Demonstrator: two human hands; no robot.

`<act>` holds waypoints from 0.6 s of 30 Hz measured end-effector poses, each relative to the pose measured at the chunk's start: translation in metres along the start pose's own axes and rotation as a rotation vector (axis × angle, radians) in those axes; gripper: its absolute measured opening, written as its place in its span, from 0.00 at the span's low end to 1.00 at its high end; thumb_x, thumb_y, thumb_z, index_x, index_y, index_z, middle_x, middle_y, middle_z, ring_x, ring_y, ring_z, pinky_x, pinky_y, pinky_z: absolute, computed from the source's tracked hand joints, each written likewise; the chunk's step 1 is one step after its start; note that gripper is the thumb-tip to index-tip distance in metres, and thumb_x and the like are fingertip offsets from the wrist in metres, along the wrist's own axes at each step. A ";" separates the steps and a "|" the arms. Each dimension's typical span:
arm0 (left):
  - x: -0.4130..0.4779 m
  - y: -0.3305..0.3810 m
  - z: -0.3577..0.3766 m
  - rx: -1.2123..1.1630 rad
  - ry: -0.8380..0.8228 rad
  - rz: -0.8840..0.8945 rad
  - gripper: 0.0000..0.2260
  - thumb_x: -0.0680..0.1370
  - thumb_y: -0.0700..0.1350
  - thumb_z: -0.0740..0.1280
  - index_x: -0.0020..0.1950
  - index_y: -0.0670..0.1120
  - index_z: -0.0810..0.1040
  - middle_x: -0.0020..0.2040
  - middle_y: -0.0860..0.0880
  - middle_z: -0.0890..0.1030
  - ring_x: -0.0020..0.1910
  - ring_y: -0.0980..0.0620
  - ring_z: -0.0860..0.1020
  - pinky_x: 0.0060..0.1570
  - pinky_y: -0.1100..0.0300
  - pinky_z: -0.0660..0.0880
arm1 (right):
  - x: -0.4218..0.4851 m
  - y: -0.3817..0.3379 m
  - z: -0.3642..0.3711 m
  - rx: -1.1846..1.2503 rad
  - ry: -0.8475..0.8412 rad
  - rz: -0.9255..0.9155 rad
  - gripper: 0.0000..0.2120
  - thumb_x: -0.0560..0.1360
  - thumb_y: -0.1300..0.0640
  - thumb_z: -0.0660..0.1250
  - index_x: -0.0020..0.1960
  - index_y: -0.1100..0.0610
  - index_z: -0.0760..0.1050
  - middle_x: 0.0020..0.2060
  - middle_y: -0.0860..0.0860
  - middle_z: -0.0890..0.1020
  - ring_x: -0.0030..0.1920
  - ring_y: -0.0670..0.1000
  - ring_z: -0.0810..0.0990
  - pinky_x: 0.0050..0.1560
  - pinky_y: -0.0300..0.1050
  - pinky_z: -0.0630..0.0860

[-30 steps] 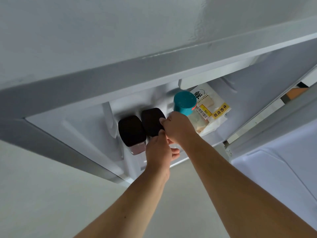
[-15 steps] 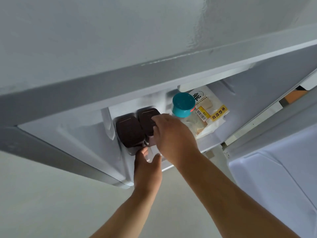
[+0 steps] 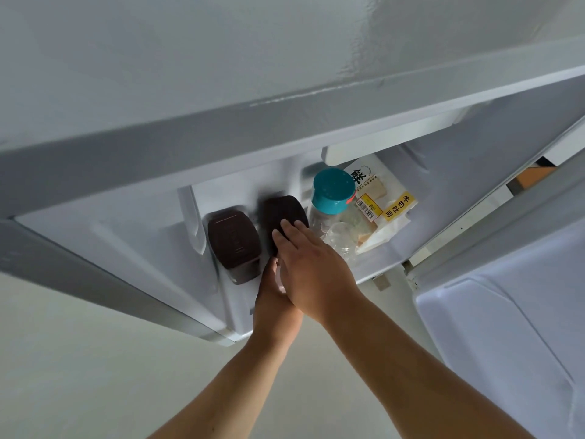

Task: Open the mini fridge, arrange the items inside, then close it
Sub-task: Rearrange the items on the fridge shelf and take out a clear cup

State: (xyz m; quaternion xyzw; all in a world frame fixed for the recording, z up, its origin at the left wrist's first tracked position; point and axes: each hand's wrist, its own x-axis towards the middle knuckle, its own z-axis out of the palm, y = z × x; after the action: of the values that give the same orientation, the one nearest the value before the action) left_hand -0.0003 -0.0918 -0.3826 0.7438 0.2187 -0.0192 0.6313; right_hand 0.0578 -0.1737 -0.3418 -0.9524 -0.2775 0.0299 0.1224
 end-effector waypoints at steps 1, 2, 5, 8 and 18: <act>0.001 0.004 0.002 -0.004 -0.005 -0.026 0.32 0.78 0.45 0.74 0.79 0.57 0.67 0.68 0.57 0.81 0.64 0.59 0.79 0.64 0.60 0.76 | 0.000 0.003 -0.003 0.006 0.002 0.021 0.30 0.83 0.61 0.61 0.83 0.58 0.60 0.83 0.58 0.61 0.83 0.59 0.57 0.82 0.54 0.57; 0.004 0.005 0.004 -0.019 -0.016 -0.038 0.32 0.78 0.43 0.74 0.79 0.57 0.67 0.67 0.56 0.82 0.63 0.58 0.81 0.63 0.56 0.78 | 0.000 0.006 -0.005 0.008 0.001 0.033 0.30 0.82 0.61 0.62 0.83 0.58 0.60 0.83 0.57 0.61 0.83 0.59 0.57 0.81 0.53 0.57; 0.004 0.012 0.009 -0.113 -0.087 -0.088 0.31 0.78 0.38 0.73 0.79 0.54 0.69 0.67 0.52 0.82 0.60 0.58 0.82 0.56 0.57 0.83 | 0.000 0.016 -0.008 -0.020 -0.001 0.043 0.30 0.82 0.61 0.63 0.83 0.57 0.60 0.83 0.56 0.61 0.83 0.58 0.57 0.80 0.51 0.56; 0.006 0.013 0.013 -0.142 -0.108 -0.070 0.30 0.78 0.35 0.72 0.78 0.52 0.70 0.67 0.52 0.82 0.58 0.63 0.81 0.50 0.67 0.81 | 0.001 0.021 -0.009 -0.035 -0.007 0.029 0.31 0.82 0.61 0.63 0.83 0.57 0.60 0.83 0.56 0.62 0.83 0.58 0.57 0.81 0.51 0.54; -0.019 -0.014 -0.014 -0.121 0.250 -0.271 0.32 0.70 0.55 0.71 0.74 0.60 0.69 0.67 0.50 0.81 0.61 0.46 0.82 0.62 0.44 0.79 | 0.003 -0.021 -0.008 0.100 0.105 -0.165 0.28 0.78 0.59 0.64 0.77 0.63 0.71 0.76 0.61 0.73 0.77 0.64 0.69 0.76 0.59 0.68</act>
State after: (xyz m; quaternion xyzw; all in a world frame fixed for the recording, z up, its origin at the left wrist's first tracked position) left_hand -0.0261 -0.0827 -0.3866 0.6650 0.3944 0.0016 0.6342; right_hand 0.0497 -0.1564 -0.3291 -0.9193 -0.3462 -0.0166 0.1864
